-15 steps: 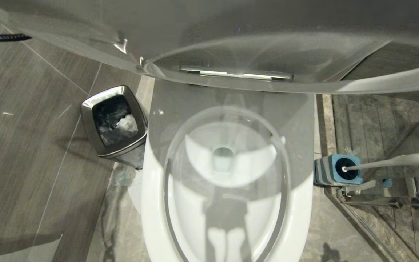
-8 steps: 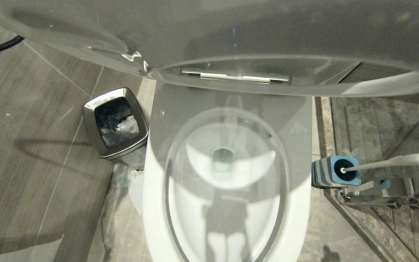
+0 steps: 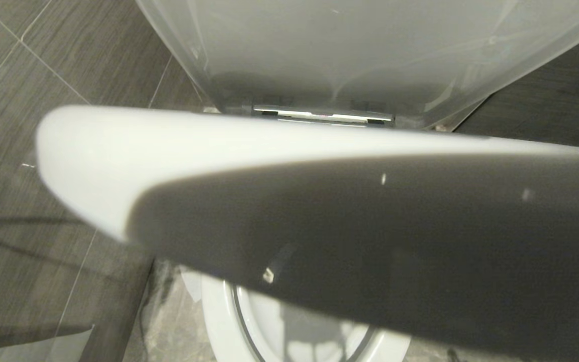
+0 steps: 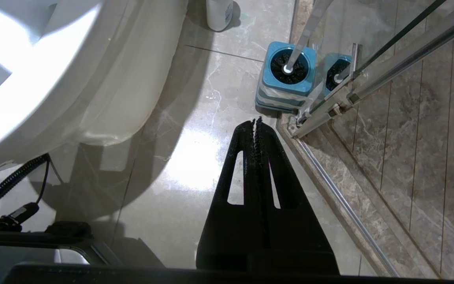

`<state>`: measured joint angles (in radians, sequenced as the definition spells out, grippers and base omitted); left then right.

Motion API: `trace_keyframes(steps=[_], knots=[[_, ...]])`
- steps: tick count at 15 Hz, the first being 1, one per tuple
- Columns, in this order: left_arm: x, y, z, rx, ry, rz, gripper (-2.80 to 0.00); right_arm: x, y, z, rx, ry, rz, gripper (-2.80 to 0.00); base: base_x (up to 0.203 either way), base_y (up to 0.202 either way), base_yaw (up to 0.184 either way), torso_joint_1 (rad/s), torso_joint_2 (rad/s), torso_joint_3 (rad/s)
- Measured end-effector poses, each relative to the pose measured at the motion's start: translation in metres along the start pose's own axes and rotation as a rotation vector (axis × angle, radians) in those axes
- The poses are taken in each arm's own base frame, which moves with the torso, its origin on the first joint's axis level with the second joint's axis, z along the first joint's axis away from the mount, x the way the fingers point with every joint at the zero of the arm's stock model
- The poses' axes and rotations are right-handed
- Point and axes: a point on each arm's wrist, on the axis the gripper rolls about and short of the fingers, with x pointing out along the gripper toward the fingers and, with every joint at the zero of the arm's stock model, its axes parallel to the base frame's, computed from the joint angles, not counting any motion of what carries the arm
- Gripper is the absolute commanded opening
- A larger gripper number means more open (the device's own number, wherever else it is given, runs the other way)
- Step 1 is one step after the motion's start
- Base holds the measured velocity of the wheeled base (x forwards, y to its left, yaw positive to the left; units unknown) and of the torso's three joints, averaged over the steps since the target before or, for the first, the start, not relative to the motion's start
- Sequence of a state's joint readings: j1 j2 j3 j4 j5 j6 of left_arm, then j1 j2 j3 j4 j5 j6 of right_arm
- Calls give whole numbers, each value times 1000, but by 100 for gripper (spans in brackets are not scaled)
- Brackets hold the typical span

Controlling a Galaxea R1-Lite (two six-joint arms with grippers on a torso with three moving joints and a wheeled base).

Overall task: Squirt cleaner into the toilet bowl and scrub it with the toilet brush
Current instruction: Close the toilet lid

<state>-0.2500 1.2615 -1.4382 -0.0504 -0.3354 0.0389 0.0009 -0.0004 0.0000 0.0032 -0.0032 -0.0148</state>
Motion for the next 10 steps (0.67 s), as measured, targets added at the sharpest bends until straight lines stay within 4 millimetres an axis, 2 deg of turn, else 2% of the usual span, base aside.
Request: trace_keyframes(steps=[4,10], knots=[[-15,-4,5,9,-8,17,-280,0,0,0,0,0,0,-280,0,0,0,2,2,41],[-25,-8,12,27,-37,20,-280,0,0,0,0,0,0,-280,0,0,0,1,2,182]])
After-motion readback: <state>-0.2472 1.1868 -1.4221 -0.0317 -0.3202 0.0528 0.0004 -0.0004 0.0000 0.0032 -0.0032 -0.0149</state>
